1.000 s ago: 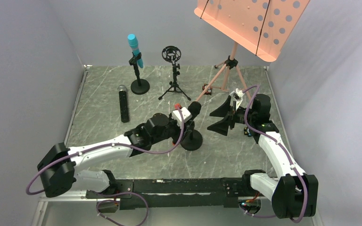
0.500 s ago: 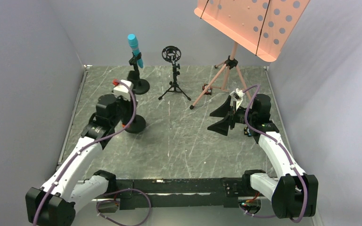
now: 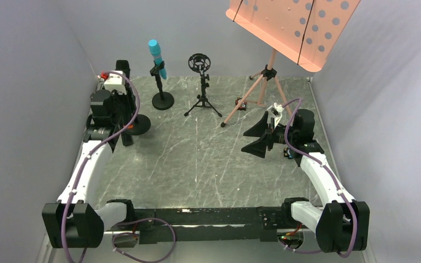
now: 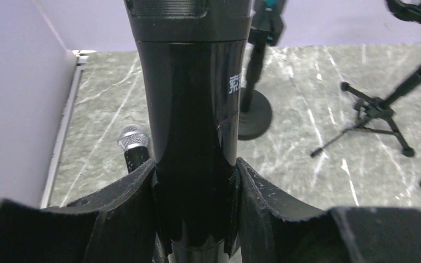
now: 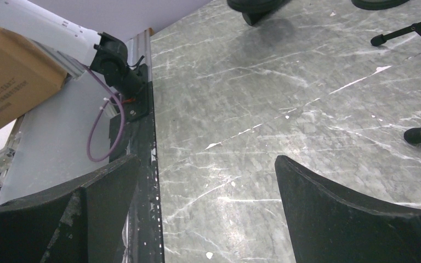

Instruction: Attach the microphones to the stand

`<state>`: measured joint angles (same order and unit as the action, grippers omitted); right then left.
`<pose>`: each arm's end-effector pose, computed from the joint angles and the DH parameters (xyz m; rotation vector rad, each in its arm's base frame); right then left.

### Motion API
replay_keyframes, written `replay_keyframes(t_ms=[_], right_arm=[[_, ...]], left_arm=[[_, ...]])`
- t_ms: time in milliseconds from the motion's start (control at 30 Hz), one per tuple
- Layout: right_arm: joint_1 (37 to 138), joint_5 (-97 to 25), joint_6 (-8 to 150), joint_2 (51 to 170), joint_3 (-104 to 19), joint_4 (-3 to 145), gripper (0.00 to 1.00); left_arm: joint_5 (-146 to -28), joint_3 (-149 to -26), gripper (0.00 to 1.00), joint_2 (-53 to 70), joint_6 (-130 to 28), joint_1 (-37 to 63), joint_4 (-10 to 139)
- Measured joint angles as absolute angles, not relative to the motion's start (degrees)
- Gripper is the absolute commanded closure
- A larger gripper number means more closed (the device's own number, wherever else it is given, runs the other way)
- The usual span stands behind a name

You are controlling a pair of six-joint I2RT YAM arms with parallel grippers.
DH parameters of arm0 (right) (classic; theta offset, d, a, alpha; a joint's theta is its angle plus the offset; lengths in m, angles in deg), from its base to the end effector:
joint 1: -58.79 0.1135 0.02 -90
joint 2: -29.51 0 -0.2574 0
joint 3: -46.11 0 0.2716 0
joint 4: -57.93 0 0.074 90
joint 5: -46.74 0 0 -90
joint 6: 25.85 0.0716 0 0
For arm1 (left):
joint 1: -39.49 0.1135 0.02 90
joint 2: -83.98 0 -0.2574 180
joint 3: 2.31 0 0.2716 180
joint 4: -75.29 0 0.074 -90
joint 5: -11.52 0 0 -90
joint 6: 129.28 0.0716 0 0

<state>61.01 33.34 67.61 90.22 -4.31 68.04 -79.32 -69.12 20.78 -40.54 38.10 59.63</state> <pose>0.2433 0.0791 0.2579 -0.8682 1.6232 1.3284 0.3173 -0.0087 0.3300 0.0126 1.7813 -0.0464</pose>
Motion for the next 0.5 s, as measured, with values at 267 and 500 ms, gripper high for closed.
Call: replay_keyframes(t_ms=[267,500], right_arm=[[61.0,33.7,67.6,90.6,-4.3,68.0,0.0],[61.0,33.8,67.6,91.2,-4.3,68.0,0.0]], left_arm=[[-83.1,-69.2,0.85,13.9,-40.4,48.2,66.5],[-89.7,-73.7,0.85,0.7,-40.4,50.2,70.5]])
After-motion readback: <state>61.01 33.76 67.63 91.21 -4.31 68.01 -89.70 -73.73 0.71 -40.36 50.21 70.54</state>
